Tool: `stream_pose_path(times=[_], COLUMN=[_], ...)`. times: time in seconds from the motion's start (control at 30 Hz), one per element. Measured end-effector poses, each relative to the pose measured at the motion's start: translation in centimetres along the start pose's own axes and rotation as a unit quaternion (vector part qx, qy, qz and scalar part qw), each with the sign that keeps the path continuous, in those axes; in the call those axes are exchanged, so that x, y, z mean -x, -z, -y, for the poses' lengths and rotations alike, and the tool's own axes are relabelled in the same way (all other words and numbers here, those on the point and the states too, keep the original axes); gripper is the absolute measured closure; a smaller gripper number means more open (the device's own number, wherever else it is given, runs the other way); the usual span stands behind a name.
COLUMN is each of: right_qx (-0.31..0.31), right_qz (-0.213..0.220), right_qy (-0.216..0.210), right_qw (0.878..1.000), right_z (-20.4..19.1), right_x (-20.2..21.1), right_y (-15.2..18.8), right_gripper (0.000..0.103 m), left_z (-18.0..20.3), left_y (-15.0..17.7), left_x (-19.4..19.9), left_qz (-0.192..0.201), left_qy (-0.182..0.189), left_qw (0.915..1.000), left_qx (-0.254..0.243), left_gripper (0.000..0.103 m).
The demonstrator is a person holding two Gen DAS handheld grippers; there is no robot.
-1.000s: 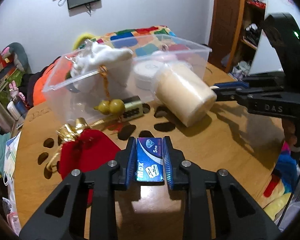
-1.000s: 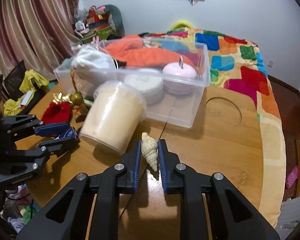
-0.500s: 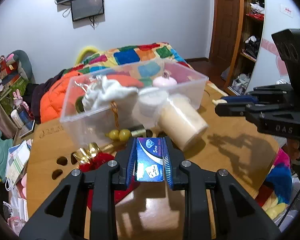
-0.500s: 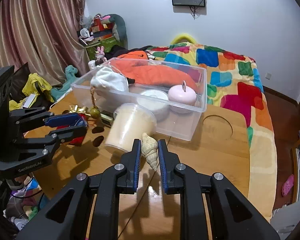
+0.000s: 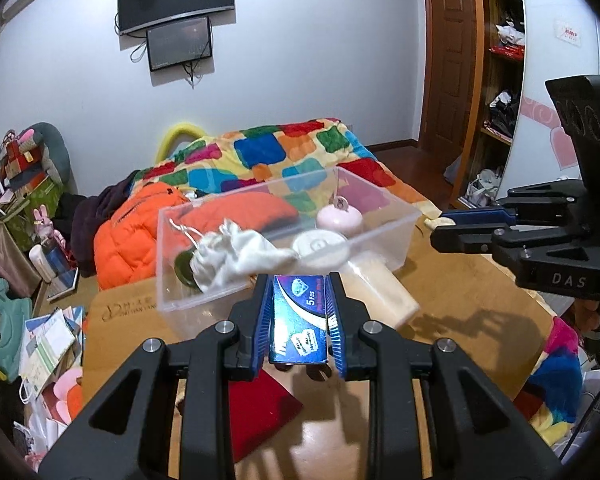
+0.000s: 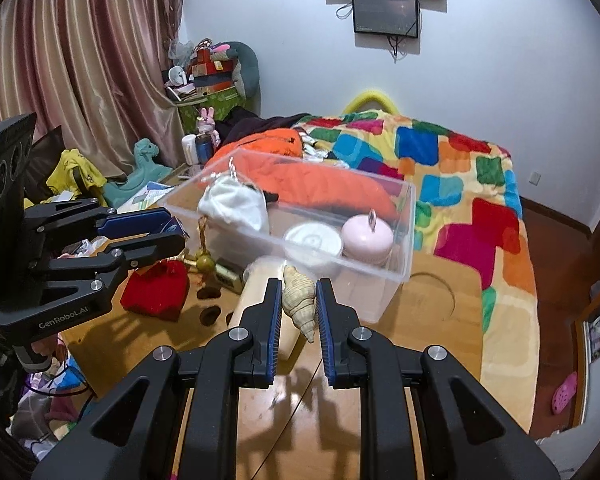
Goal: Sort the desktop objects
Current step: 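Lift the blue card with the left gripper while the right grasps the seashell, then carry the card and seashell over the bin and open both grippers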
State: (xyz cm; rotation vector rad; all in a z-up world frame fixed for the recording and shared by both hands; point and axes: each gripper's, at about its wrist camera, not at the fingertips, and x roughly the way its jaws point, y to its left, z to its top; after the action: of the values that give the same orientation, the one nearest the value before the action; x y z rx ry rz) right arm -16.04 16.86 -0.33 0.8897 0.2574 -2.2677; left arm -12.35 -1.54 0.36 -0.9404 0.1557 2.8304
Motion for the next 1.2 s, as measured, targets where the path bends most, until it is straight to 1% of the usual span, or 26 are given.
stream_pose_path(times=[0.33, 0.6, 0.73, 0.87, 1.03, 1.13, 1.2], right_qx=[0.009, 0.014, 0.014, -0.004, -0.018, -0.013, -0.017], right_qz=[0.023, 0.014, 0.007, -0.003, -0.007, -0.012, -0.016], right_qy=[0.006, 0.011, 0.011, -0.007, -0.014, -0.005, -0.014], right_qw=[1.000, 1.000, 1.000, 1.000, 1.000, 1.000, 1.000], right_z=[0.3, 1.0, 1.3, 2.1, 2.5, 2.5, 2.5], right_x=[-0.2, -2.5, -3.7, -4.9, -6.5, -7.7, -8.5], right_y=[-2.9, -4.5, -5.0, -5.3, -5.4, -5.7, -5.7], right_gripper=[0.088, 0.088, 0.088, 0.088, 0.088, 0.088, 0.088], left_z=[-2.6, -3.3, -3.3, -3.3, -3.2, -3.2, -3.2], left_y=[-2.5, -4.3, -4.8, -5.2, -5.4, -5.5, -5.5], left_x=[-0.3, -1.7, -2.9, -4.1, -5.9, -7.0, -8.0], left_qz=[0.020, 0.024, 0.022, 0.019, 0.008, 0.001, -0.005], left_qy=[-0.005, -0.003, 0.006, 0.013, 0.023, 0.026, 0.025], left_qw=[0.9997, 0.9997, 0.9997, 0.9997, 0.9996, 0.9996, 0.9996], left_qx=[0.011, 0.007, 0.008, 0.007, 0.011, 0.011, 0.008], left_gripper=[0.077, 0.077, 0.077, 0.077, 0.077, 0.077, 0.077])
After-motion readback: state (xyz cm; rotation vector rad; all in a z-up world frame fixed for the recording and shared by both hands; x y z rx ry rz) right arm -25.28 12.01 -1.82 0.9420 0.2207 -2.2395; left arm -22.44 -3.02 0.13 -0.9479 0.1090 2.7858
